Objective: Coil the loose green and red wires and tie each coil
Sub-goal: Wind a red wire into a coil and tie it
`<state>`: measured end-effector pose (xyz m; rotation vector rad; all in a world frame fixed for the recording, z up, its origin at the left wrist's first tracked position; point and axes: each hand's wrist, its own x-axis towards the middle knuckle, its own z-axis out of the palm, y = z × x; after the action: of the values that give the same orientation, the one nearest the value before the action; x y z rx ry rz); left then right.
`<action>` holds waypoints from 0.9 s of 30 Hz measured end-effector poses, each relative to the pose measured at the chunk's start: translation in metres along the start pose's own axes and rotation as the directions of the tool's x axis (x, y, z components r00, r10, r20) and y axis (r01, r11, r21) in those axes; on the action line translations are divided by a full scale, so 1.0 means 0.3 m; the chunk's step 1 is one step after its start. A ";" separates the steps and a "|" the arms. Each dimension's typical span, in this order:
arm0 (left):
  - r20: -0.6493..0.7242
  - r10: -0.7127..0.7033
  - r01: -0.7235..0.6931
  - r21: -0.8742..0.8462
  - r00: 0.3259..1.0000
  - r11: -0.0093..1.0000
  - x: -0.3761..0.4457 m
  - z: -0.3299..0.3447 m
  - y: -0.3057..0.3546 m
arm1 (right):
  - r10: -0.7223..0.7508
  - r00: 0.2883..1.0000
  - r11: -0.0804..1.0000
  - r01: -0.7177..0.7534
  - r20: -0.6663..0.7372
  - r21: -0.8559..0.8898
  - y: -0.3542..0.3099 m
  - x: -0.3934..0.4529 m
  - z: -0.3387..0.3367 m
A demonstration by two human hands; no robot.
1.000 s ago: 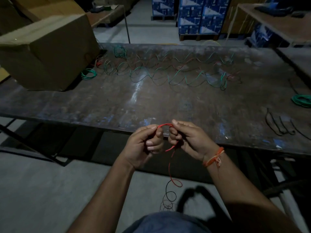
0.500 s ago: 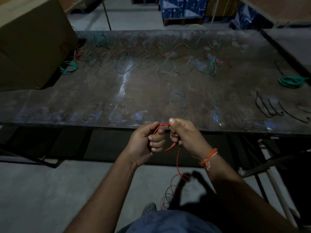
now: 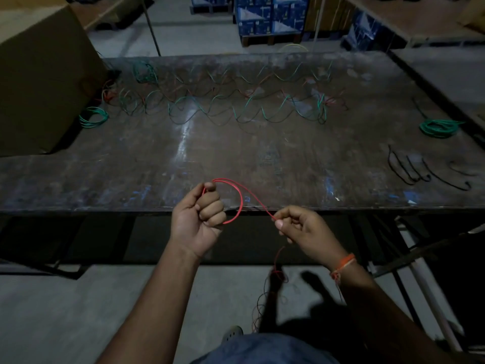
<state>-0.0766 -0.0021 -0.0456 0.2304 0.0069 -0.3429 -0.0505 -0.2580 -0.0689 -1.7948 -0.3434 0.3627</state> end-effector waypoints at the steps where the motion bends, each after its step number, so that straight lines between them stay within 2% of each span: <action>1: 0.012 0.005 -0.005 -0.019 1.000 1.000 -0.002 -0.005 0.006 | -0.015 0.999 0.999 0.014 -0.038 -0.036 0.003 -0.003 -0.005; 4: -0.001 0.043 -0.043 -0.047 0.999 0.998 -0.005 -0.015 0.005 | -0.071 0.995 0.986 0.060 -0.065 -0.154 0.003 -0.010 -0.020; 8: -0.117 0.178 -0.183 -0.038 0.977 0.982 -0.003 -0.007 0.012 | -0.193 0.981 0.908 0.192 0.033 -0.373 -0.008 -0.028 -0.031; 12: -0.236 0.350 -0.353 0.032 0.906 0.935 -0.008 0.005 0.036 | -0.305 0.948 0.842 0.224 -0.091 -0.491 -0.003 -0.048 -0.047; 13: -0.253 0.372 -0.374 0.040 0.893 0.927 -0.008 0.004 0.035 | -0.339 0.938 0.816 0.257 -0.068 -0.518 -0.006 -0.050 -0.048; 15: -0.271 0.392 -0.390 0.064 0.879 0.919 -0.005 0.005 0.019 | -0.387 0.919 0.764 0.363 0.070 -0.534 -0.034 -0.051 -0.034; 17: -0.288 0.426 -0.392 0.169 0.858 0.904 0.012 0.015 -0.011 | -0.430 0.879 0.723 0.473 0.207 -0.504 -0.084 -0.047 -0.003; 18: -0.295 0.468 -0.394 0.278 0.833 0.876 0.022 0.016 -0.028 | -0.458 0.856 0.708 0.515 0.241 -0.484 -0.115 -0.042 0.012; 20: -0.252 0.558 -0.373 0.524 0.791 0.765 0.038 0.020 -0.066 | -0.526 0.812 0.682 0.581 0.254 -0.444 -0.176 -0.020 0.035; 21: -0.204 0.576 -0.354 0.616 0.791 0.704 0.040 0.021 -0.084 | -0.562 0.789 0.666 0.609 0.246 -0.431 -0.205 -0.004 0.042; 24: -0.110 0.519 -0.264 0.762 0.848 0.591 0.032 0.037 -0.124 | -0.636 0.741 0.621 0.658 0.218 -0.425 -0.270 0.053 0.053; 27: -0.049 0.449 -0.213 0.832 0.892 0.513 0.031 0.068 -0.140 | -0.668 0.715 0.586 0.675 0.204 -0.447 -0.304 0.103 0.059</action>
<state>-0.0825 -0.0484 -0.0355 1.2043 0.0659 0.1179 -0.0336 -0.2075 0.0132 -1.9880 -1.1860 -0.2997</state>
